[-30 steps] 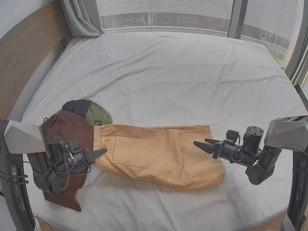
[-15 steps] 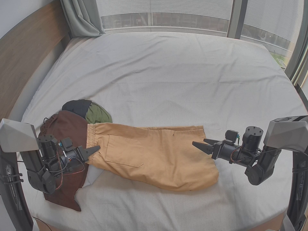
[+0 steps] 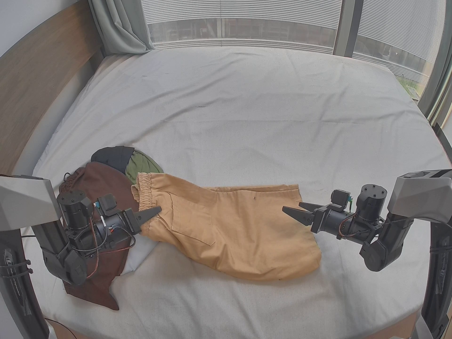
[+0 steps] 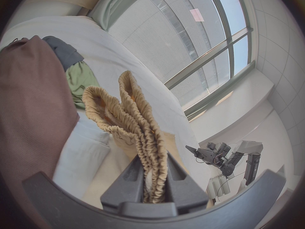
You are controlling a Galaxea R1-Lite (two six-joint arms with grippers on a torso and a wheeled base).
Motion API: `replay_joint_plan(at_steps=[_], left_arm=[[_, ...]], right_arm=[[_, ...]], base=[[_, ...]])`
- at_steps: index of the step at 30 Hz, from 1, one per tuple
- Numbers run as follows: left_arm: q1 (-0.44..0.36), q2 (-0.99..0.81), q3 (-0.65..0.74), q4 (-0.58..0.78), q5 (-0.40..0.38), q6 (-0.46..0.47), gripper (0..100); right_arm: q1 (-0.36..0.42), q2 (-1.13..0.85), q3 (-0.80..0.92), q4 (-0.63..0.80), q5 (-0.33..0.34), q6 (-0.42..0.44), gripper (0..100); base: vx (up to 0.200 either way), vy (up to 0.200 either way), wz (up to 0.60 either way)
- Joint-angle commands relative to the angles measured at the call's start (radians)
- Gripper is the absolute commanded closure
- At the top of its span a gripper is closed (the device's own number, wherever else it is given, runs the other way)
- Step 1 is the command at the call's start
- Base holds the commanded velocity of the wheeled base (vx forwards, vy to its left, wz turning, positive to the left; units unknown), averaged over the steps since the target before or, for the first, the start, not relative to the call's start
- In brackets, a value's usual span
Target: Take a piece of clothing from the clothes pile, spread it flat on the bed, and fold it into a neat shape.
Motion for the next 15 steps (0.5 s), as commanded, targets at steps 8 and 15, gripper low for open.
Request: replay_joint_plan(at_steps=[8, 15], left_arm=[[-0.083, -0.03, -0.02, 0.001, 0.001, -0.004, 100], [-0.12, -0.022, -0.049, 0.002, 0.034, -0.006, 100]], right_arm=[[0.001, -0.004, 0.0, 0.0, 0.0, 0.0, 0], [0.001, -0.004, 0.0, 0.0, 0.0, 0.0, 0]], base=[[0.0, 0.0, 0.0], [0.0, 0.0, 0.0]])
